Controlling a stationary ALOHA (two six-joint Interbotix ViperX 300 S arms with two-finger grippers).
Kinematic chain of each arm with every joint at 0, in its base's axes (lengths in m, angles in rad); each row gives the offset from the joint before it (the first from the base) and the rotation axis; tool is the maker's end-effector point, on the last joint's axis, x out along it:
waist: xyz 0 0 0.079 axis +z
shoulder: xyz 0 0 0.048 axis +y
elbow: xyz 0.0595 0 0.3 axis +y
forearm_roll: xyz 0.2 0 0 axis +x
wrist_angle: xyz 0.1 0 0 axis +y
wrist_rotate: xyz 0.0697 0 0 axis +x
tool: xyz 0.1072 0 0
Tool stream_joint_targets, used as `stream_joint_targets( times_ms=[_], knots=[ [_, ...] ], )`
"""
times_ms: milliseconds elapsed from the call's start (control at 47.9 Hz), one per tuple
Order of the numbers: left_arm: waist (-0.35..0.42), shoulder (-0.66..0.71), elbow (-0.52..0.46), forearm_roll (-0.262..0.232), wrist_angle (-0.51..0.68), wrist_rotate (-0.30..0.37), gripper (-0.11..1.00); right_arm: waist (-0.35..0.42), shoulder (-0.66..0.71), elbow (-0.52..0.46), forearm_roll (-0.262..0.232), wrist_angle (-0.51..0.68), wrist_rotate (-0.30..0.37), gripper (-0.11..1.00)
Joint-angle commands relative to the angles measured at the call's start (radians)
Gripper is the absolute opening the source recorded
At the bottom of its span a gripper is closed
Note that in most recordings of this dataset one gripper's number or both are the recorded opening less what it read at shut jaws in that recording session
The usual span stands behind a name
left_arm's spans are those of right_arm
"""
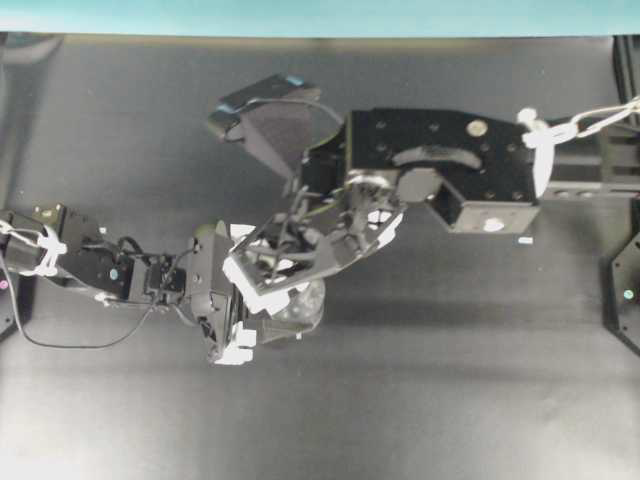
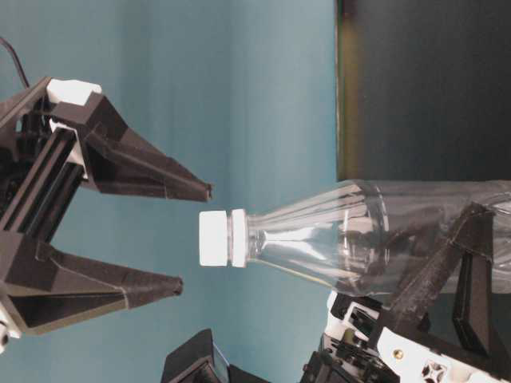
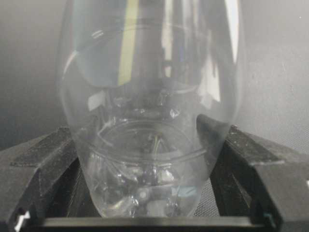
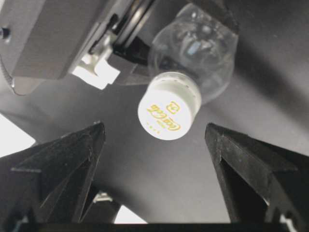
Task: Open the bottle cap by holding the bottle with the left arm and twisting the cap with the right arm.
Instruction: 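Align the right gripper around the white cap and close on it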
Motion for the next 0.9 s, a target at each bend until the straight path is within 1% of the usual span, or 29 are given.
stream_joint_targets(
  times_ms=[0,271,480,563,626,709,793,814,876],
  knots=[
    [-0.008,-0.002,-0.005,0.003,0.002,-0.002,0.81,0.005,0.009,-0.020,-0.005,0.009,0.009,0.79],
    [-0.008,-0.002,-0.005,0.003,0.002,-0.002,0.81,0.003,0.041,-0.064,-0.015,0.040,-0.014,0.78],
    [-0.009,-0.002,-0.005,0.003,0.002,-0.002,0.81,0.002,0.049,-0.072,-0.020,0.060,-0.017,0.78],
    [-0.008,-0.002,-0.005,0.003,0.003,-0.002,0.81,0.003,0.052,-0.072,-0.025,0.077,-0.017,0.75],
    [-0.009,-0.002,-0.005,0.003,0.003,-0.002,0.81,0.002,0.054,-0.072,-0.025,0.086,-0.018,0.70],
    [-0.009,-0.003,-0.003,0.003,0.003,-0.002,0.81,0.002,0.055,-0.072,-0.025,0.091,-0.023,0.56],
    [-0.009,-0.003,-0.003,0.003,0.003,-0.002,0.81,0.002,0.057,-0.069,-0.026,0.091,-0.049,0.39],
    [-0.009,-0.002,-0.003,0.003,0.003,-0.002,0.81,0.002,0.057,-0.069,-0.026,0.091,-0.057,0.37],
    [-0.009,-0.002,-0.003,0.003,0.003,-0.002,0.81,0.002,0.058,-0.069,-0.026,0.092,-0.084,0.37]
  ],
)
